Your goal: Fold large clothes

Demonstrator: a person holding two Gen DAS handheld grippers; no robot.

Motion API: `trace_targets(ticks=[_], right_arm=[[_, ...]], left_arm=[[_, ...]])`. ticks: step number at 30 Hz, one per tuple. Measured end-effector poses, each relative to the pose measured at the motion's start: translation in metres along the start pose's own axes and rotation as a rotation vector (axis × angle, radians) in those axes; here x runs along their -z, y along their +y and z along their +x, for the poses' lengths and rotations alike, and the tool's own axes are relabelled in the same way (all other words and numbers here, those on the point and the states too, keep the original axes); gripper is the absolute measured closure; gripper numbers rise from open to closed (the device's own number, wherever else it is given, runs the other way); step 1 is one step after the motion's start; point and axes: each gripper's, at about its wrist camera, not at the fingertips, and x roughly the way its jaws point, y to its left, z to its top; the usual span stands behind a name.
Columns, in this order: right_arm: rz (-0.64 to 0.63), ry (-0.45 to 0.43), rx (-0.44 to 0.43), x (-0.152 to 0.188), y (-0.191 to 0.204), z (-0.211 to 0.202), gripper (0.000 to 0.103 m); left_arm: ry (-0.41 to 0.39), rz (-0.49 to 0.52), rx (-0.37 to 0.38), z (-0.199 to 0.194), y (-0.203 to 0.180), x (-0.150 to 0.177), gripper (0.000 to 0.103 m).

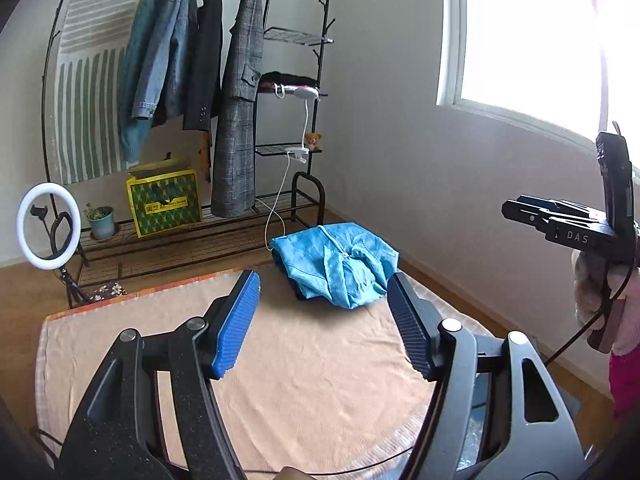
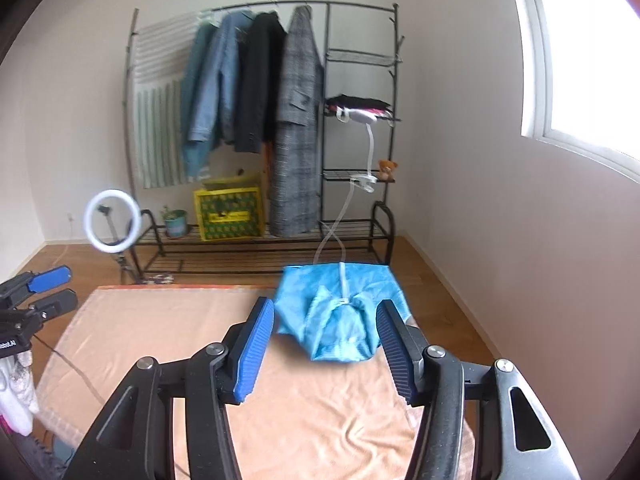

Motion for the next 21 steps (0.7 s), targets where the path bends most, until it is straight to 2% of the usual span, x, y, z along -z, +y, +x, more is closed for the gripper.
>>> trace_targets(ticks=[4,6,11,15,16,21], right_arm=[[-0.010,-0.044,-0.014,0.007,0.013,-0.047,0.038],[-0.018,-0.063,-0.011,0.009,0.018,-0.065,0.035],[-0.029,-0.083,0.007,0.017,0.027,-0.089,0.034],[-0.014,-0.082,0.012,0.029,0.031,-0.095,0.025],[-0.010,-0.079,0.009,0.033,0.031,-0.094,0.020],[-0.010,-0.046,0.030,0.062,0.039,-0.086,0.011]], left_arm=[[-0.028,0.009,0.009,-0.046,-0.009,0.002,0.025],[-0.048,0.019,0.018,-0.067,-0.016,-0.001,0.019],[-0.084,0.058,0.011,-0.105,-0.035,0.000,0.017],[-0.102,0.064,-0.019,-0.115,-0.044,0.009,0.005],[-0.098,0.053,-0.015,-0.115,-0.045,0.013,0.005],[-0.047,0.019,-0.014,-0.103,-0.049,0.040,0.002]])
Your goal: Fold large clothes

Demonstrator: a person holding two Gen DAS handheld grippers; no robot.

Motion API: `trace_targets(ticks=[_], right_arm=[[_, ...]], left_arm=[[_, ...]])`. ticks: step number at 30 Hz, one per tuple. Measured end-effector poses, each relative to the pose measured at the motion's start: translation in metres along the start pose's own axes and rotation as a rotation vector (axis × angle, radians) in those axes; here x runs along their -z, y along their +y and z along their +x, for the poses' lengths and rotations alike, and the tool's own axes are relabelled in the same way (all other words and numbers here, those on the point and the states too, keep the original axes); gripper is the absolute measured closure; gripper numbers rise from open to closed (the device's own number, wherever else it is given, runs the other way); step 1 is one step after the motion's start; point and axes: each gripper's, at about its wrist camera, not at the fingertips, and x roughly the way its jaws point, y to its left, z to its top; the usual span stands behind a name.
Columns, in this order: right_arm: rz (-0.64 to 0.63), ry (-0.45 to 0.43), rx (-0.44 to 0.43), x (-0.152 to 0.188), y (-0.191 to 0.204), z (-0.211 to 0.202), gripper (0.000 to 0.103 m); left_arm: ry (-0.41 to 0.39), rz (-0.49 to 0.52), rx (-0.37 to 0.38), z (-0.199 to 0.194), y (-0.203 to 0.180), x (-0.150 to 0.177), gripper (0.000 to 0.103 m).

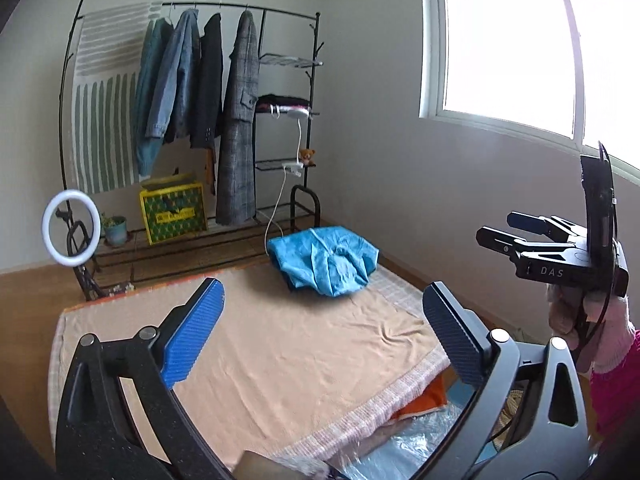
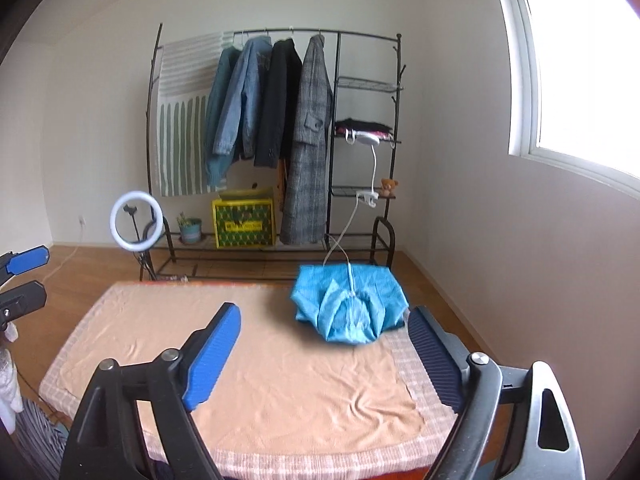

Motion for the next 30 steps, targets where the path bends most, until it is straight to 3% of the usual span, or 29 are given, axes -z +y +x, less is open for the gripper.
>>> trace_targets(ticks=[5,7,10,30], right_arm=[[0.024,0.029,0.033,0.028,0.001,0.009,0.008],[0.038,0.028,0.049,0.037,-0.001,0.013,0.000],[0.046,0.037,0.071,0.045,-0.003,0.018,0.000],[0.054,0.048,0.100,0.055,0.002,0.033,0.000]], left_arm=[[0.035,-0.024,-0.014,0.013,-0.002,0.027,0.001],[0.042,-0.021,-0.021,0.017,-0.003,0.034,0.000],[0.052,-0.015,-0.048,0.024,-0.004,0.041,0.000],[0.119,-0.026,-0.097,0.046,0.003,0.057,0.000]])
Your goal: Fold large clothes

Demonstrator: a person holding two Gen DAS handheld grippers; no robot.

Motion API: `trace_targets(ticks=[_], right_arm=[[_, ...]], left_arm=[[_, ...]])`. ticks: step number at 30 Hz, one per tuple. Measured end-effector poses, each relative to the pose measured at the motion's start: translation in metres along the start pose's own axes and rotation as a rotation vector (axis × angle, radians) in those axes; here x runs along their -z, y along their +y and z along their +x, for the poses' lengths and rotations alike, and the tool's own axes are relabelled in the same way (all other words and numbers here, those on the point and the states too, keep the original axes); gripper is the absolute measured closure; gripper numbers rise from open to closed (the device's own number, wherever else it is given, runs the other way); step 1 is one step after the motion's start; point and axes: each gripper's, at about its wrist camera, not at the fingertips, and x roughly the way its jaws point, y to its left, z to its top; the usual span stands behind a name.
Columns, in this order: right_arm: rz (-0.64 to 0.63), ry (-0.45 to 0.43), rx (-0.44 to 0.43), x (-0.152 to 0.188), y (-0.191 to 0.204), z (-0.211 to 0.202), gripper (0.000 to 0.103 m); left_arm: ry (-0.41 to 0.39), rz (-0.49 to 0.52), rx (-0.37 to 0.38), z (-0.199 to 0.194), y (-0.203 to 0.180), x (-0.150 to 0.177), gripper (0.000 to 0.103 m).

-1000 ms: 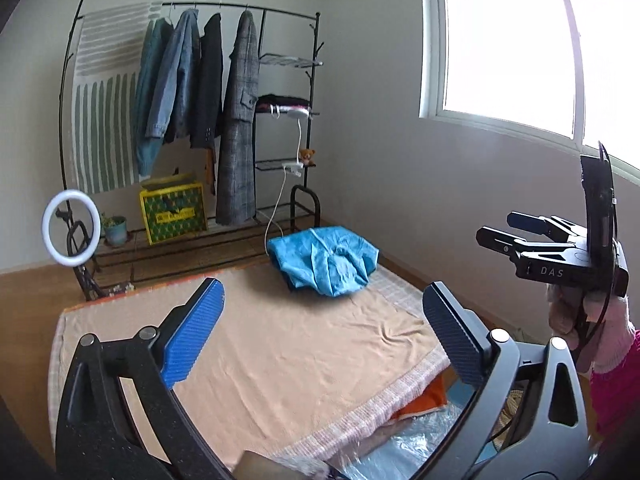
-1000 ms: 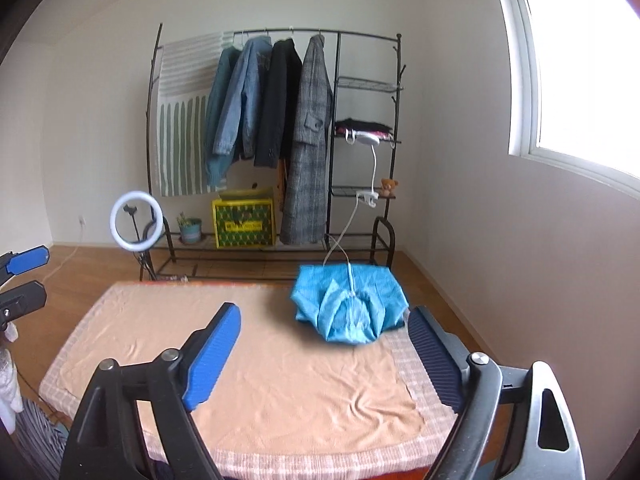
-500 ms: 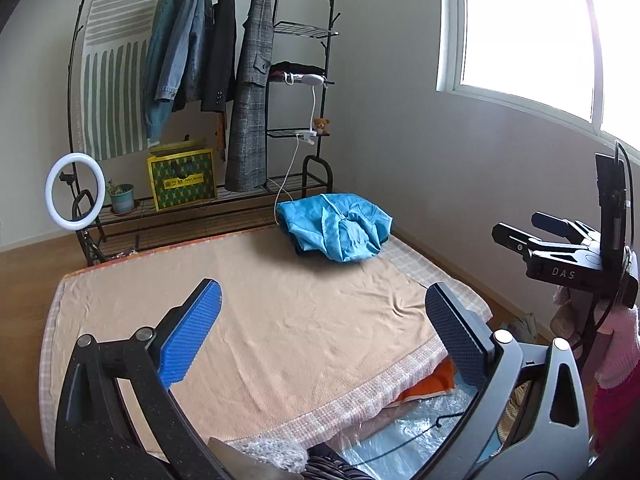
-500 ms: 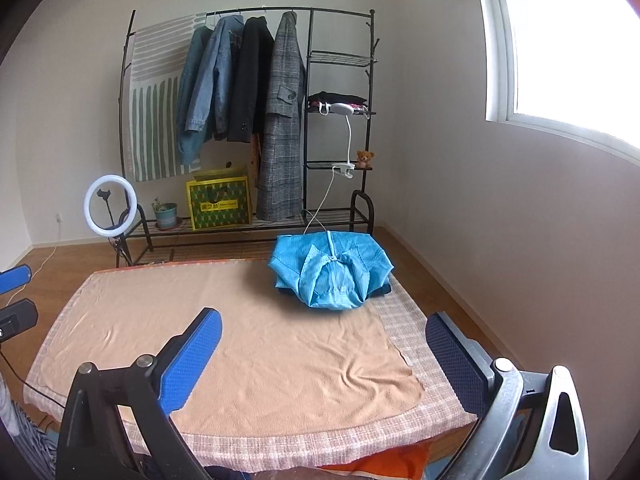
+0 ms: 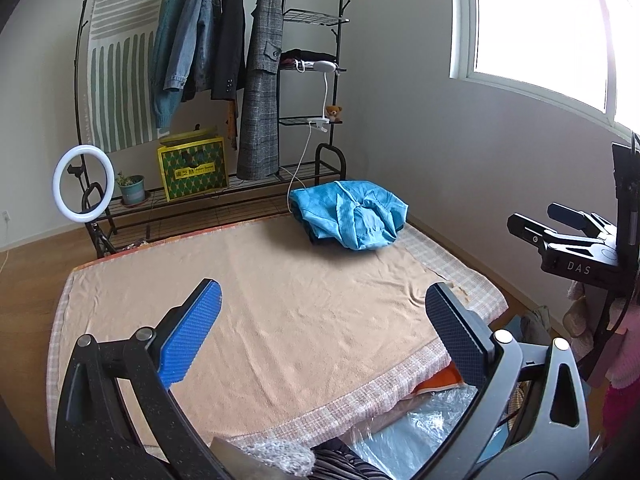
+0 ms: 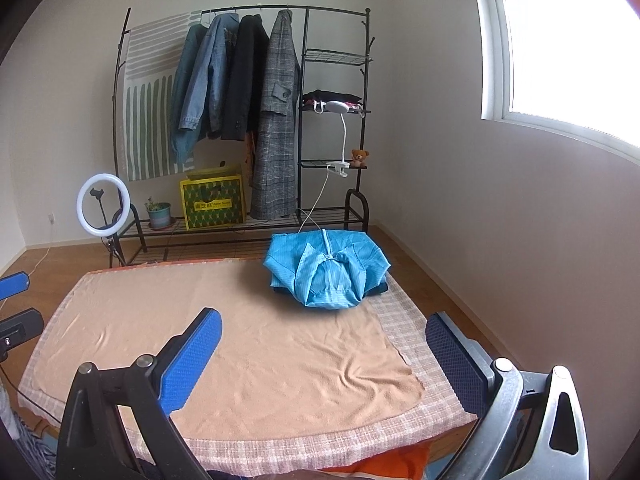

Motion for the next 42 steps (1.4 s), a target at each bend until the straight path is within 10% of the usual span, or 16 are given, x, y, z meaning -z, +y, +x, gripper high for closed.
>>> trace_targets(ticks=[42], right_arm=[[-0.010,0.028,-0.004,0.008,0.005,0.010,0.000]], left_arm=[[0.006,0.002,0.006,0.005,0.004,0.005,0.000]])
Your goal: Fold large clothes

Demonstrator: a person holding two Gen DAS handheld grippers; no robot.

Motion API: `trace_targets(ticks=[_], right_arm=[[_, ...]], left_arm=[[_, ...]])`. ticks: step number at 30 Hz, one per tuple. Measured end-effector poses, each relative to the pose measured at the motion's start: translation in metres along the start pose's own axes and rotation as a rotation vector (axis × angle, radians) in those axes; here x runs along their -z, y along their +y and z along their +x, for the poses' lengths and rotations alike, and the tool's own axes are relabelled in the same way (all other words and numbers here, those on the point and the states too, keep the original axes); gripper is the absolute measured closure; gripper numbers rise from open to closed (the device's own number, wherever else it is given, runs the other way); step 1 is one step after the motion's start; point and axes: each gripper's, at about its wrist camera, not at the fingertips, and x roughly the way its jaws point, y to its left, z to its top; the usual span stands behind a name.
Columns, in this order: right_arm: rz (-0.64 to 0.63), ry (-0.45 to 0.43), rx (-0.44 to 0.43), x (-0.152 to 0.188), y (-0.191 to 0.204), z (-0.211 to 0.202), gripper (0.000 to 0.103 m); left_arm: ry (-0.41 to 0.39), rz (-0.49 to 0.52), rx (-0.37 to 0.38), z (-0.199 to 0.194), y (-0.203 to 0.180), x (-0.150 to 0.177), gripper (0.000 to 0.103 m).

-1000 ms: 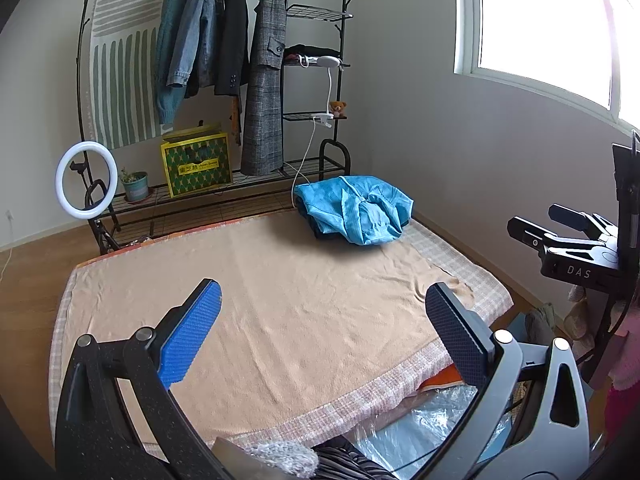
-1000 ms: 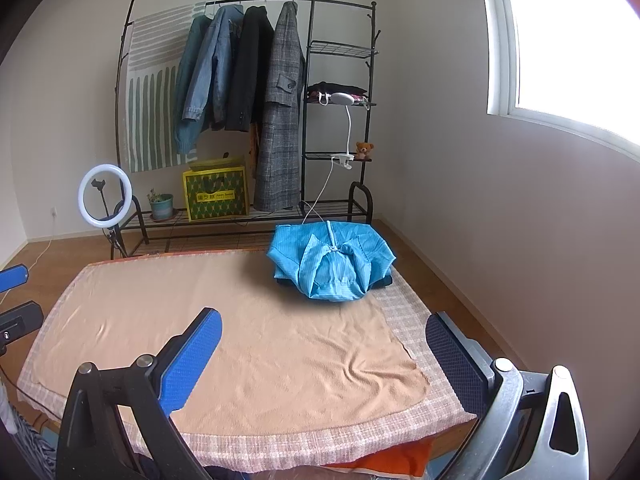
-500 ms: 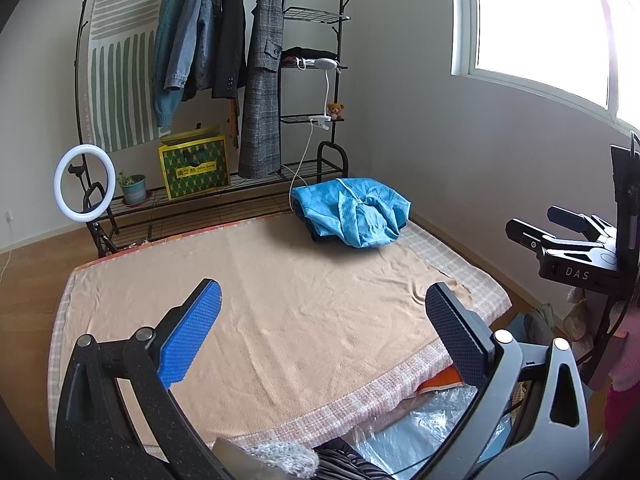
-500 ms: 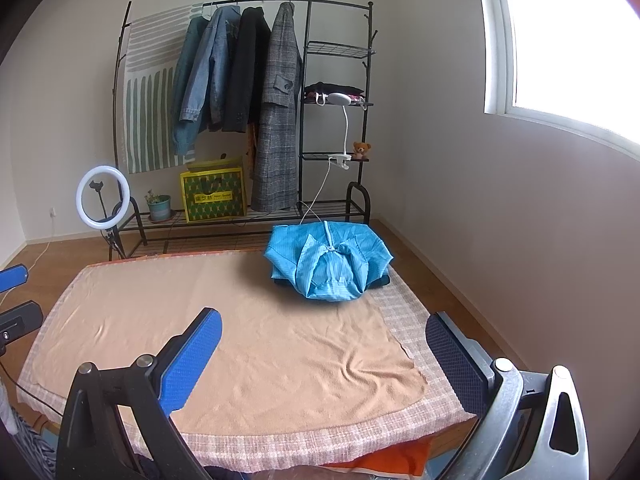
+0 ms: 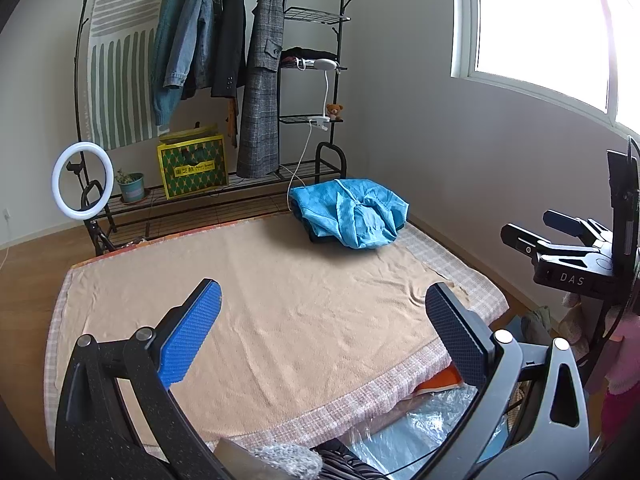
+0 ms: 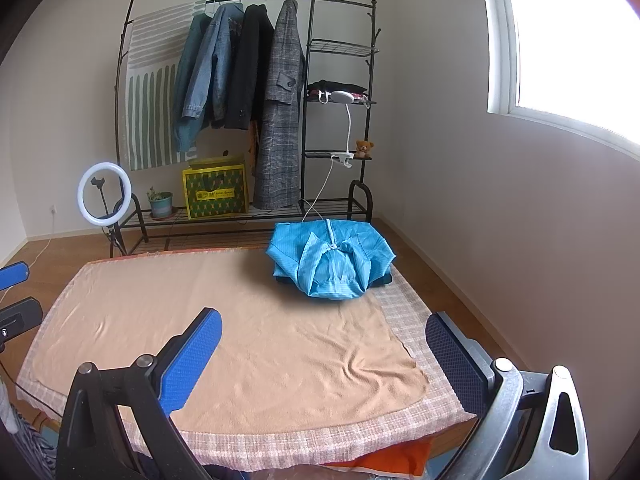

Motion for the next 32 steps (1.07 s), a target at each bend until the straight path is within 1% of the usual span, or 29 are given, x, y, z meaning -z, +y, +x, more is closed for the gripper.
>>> trace_targets(ticks=[24,29,32], right_arm=[[-0.008,0.018,-0.006,0.005,0.004,0.006,0.000],[-0.010,0.024,-0.008,0.006,0.004,0.008,0.000],[-0.007,0.028,-0.011,0.007,0.004,0.010,0.000]], left_arm=[[0.001,-0.009,0.006,0.003,-0.003,0.001,0.000],[-0.030,0.014,-0.004,0.001,-0.007,0.005,0.000],[-0.031,0.015,-0.010,0.001,-0.007,0.006,0.000]])
